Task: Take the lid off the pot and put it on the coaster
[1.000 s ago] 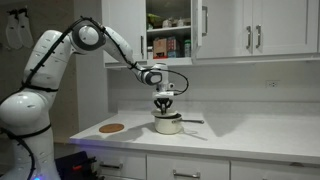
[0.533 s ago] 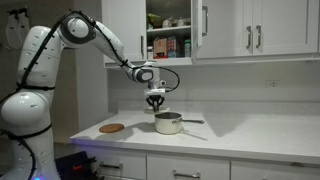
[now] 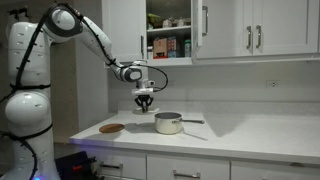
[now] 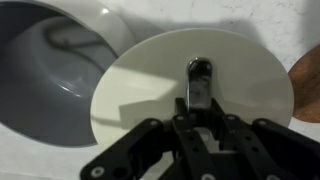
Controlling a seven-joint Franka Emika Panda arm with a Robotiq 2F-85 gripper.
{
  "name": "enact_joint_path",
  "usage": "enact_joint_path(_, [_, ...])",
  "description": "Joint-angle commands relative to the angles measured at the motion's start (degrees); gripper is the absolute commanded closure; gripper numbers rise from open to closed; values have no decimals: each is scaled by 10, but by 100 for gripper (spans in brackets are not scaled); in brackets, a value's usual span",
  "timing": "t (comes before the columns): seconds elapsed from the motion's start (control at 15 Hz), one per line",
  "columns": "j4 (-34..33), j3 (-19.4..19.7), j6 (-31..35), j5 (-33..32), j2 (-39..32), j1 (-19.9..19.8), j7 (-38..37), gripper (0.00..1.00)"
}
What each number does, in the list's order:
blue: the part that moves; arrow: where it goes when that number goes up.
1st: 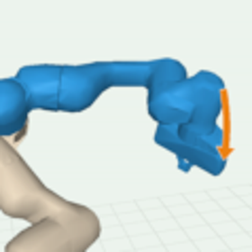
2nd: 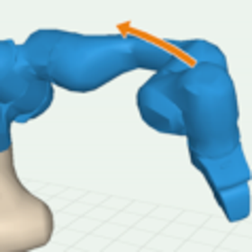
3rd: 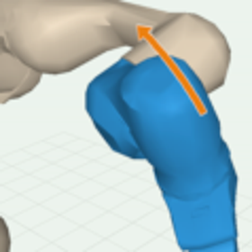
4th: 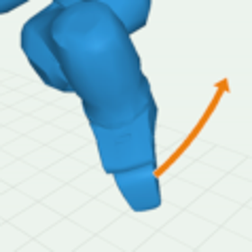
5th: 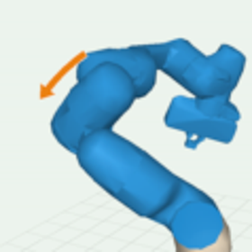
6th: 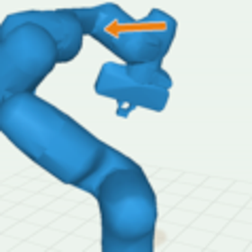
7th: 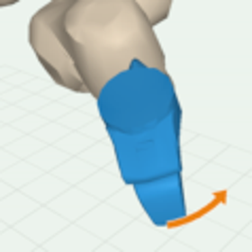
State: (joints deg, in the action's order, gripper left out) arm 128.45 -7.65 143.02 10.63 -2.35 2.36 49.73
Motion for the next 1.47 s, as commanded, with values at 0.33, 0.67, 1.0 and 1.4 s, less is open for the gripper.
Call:
enact_joint_path(0.33, [154, -9, 74, 1, 110, 63, -80, 94])
enact_joint_path(0.67, [189, -17, 87, -10, 133, 100, -124, 94])
enact_joint_path(1.0, [190, -25, 87, -16, 126, 128, -153, 94])
enact_joint_path(1.4, [202, -43, 90, -27, 118, 153, -165, 94])
